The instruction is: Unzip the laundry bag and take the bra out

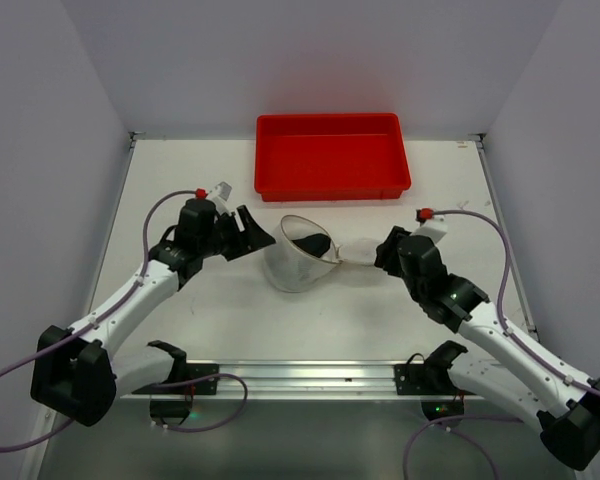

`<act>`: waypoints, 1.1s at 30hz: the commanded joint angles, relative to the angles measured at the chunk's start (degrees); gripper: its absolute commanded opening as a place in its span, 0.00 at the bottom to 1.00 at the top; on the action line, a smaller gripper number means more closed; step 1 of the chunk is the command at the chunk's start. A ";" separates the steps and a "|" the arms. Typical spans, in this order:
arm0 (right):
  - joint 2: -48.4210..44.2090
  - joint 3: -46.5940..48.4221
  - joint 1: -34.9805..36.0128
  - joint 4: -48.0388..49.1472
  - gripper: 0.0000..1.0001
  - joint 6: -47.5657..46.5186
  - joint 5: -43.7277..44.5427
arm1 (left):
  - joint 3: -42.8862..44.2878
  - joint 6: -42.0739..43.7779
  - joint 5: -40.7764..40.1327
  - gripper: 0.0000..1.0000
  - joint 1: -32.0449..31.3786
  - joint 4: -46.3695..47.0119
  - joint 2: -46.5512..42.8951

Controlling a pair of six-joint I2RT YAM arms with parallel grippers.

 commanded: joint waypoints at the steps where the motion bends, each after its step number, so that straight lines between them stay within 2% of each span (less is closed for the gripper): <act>1: -3.00 -2.44 -0.71 -2.57 0.63 5.49 0.66 | 4.01 0.56 -0.70 0.68 -1.86 1.53 1.34; 2: -4.75 -3.32 -0.71 -3.10 0.73 5.14 -0.74 | 5.15 0.65 -2.01 0.68 -2.64 1.10 2.21; 6: -8.98 -4.73 -0.71 -2.50 0.86 2.60 -5.31 | 8.31 1.44 -5.09 0.68 -4.76 -0.57 4.85; 11: -11.27 -6.58 -0.71 3.55 0.89 -1.27 -10.85 | 13.57 1.09 -10.78 0.66 -8.00 -2.07 8.01; 14: -10.05 -6.58 -0.80 6.37 0.90 -2.50 -14.19 | 17.88 2.05 -16.50 0.64 -9.76 -5.22 11.96; 17: -7.33 -6.14 -0.63 8.83 0.90 -3.21 -17.36 | 21.14 3.02 -17.92 0.63 -10.99 -7.78 16.18; 20: -5.30 -5.53 -0.62 11.03 0.90 -4.61 -19.73 | 22.64 3.28 -18.54 0.59 -12.40 -9.36 19.17; 23: -3.72 -4.91 -0.71 12.62 0.90 -6.10 -21.49 | 22.74 3.46 -22.83 0.53 -13.28 -11.47 20.59; 26: -1.96 -4.74 -0.62 14.37 0.91 -6.90 -23.68 | 21.95 3.99 -25.92 0.42 -13.72 -13.40 20.51; 30: 1.02 -4.38 -0.62 17.01 0.90 -6.90 -26.23 | 20.81 4.86 -28.03 0.15 -14.34 -15.78 18.75; 33: 3.66 -3.51 -0.62 19.04 0.90 -6.81 -28.43 | 18.08 4.78 -27.60 0.03 -15.30 -15.78 15.68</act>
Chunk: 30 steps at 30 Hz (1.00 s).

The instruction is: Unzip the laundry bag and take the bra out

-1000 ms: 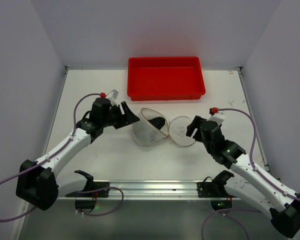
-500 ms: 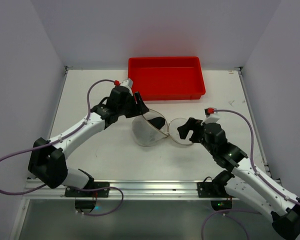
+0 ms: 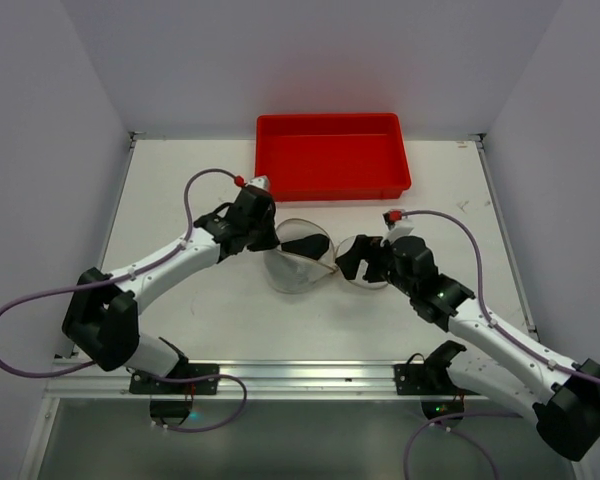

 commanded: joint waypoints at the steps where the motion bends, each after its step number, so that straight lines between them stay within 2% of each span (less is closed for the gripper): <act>1: 2.42 2.90 -0.06 6.10 0.90 -1.02 -4.02 | -3.38 1.24 -2.73 0.01 -1.71 -1.25 -5.02; 13: 19.47 9.23 0.21 13.13 0.90 2.05 -10.70 | -15.96 -0.87 -0.70 0.00 -3.47 3.06 -17.33; 20: 27.64 12.48 1.87 16.12 0.85 2.32 -14.04 | -17.72 -0.87 -0.35 0.00 -3.56 4.46 -18.04; 30: 36.87 18.98 5.56 13.33 0.76 5.12 -13.36 | -18.16 -1.14 1.32 0.00 -3.56 6.84 -17.78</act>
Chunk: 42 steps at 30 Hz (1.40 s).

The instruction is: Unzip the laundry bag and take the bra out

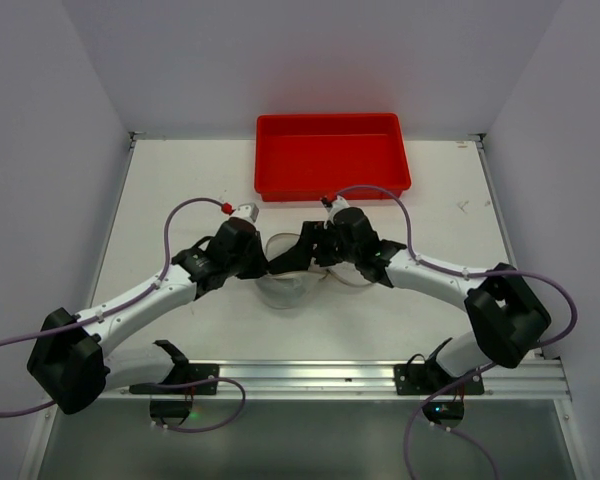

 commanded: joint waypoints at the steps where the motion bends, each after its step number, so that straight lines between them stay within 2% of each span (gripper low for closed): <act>1: 2.28 3.38 1.33 -0.10 0.75 2.51 0.97 | -0.19 -0.72 0.25 0.00 -0.37 3.06 -0.75; 9: 3.95 4.44 2.47 -3.19 0.65 3.83 5.20 | -0.37 -0.63 -0.01 0.00 -0.37 3.15 -0.75; 11: 4.39 4.61 2.47 -2.84 0.58 3.83 4.67 | -0.46 -0.46 0.07 0.00 -0.37 3.15 -0.84; 13: 4.57 4.96 2.65 -2.22 0.47 3.30 4.32 | -0.55 -0.46 -0.01 0.00 -0.37 3.15 -0.75; 14: 4.39 5.05 2.65 -1.96 0.30 3.13 4.05 | -0.46 -0.46 -0.01 0.00 -0.37 3.06 -0.84; 16: 3.43 5.31 3.00 -1.60 0.13 2.16 3.79 | -0.55 -0.37 -0.19 0.00 -0.37 3.06 -0.84; 17: 2.73 5.31 3.09 -1.69 0.00 1.81 3.53 | -0.46 -0.37 -0.45 0.00 -0.37 2.80 -0.84; 26: -16.23 1.10 3.35 1.56 0.00 -5.21 1.77 | 1.29 0.68 -3.70 0.00 -0.28 -0.19 -0.93; 29: -19.68 0.65 3.35 0.78 0.00 -8.47 0.28 | 2.88 1.30 -4.58 0.00 -0.11 -1.68 -0.93; 31: -20.56 2.24 3.26 -3.61 0.00 -10.67 -0.08 | 3.93 1.56 -5.90 0.00 -0.02 -3.00 -1.10; 34: -24.34 -0.30 3.18 -1.00 0.00 -11.99 -0.51 | 5.25 2.35 -7.31 0.00 0.42 -5.20 -1.54; 36: -24.96 -0.75 3.18 -0.63 0.00 -13.91 -3.24 | 6.22 2.53 -7.05 0.00 1.38 -6.78 -2.06; 40: -20.23 2.68 3.18 -8.72 0.00 -18.40 -7.98 | 8.24 2.44 -6.61 0.00 1.83 -7.23 -4.79; 42: -19.43 0.94 3.35 -6.72 0.00 -18.41 -13.33 | 9.64 2.71 -5.82 0.00 1.83 -6.87 -5.67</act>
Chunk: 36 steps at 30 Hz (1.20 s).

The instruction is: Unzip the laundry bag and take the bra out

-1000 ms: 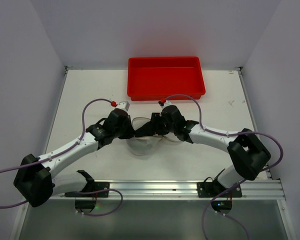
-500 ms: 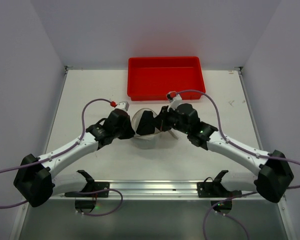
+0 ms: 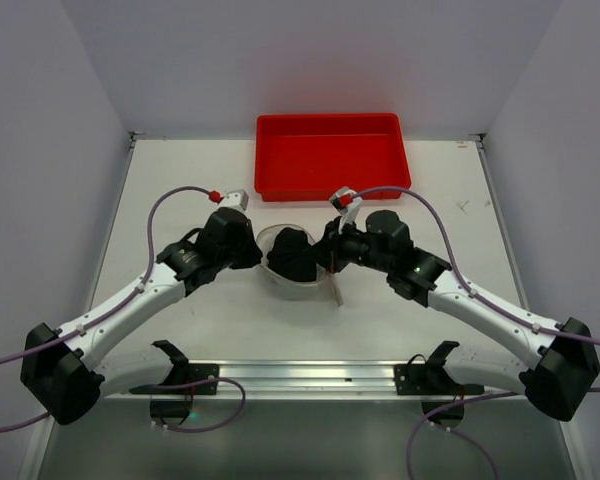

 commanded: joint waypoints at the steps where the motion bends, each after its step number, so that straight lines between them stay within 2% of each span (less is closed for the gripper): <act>1: 1.60 0.14 0.40 0.73 0.00 -3.31 -9.89 | 4.62 1.57 -1.40 0.00 0.49 -0.21 -2.57; 3: 1.77 -0.40 1.10 2.58 0.00 -3.74 -12.96 | 6.11 1.83 -0.26 0.00 0.49 -0.21 -1.61; 9: -0.06 0.39 1.98 2.66 0.00 -5.68 -12.90 | 7.00 2.27 0.62 0.00 0.49 0.41 1.56; 17: -9.03 -0.22 1.63 4.43 0.00 -2.43 4.66 | 0.41 1.40 0.98 0.00 0.58 0.41 -1.07; 25: -16.41 -2.77 0.93 13.83 0.00 2.05 13.11 | -6.35 -0.27 2.21 0.00 0.58 3.13 -3.09; 31: -12.38 4.25 -5.39 12.95 0.00 2.06 15.23 | -7.86 -0.63 0.54 0.00 0.67 3.31 -3.18; 36: -2.64 14.35 -12.51 12.60 0.00 0.57 14.53 | -7.86 -0.54 0.53 0.00 0.93 3.66 -2.74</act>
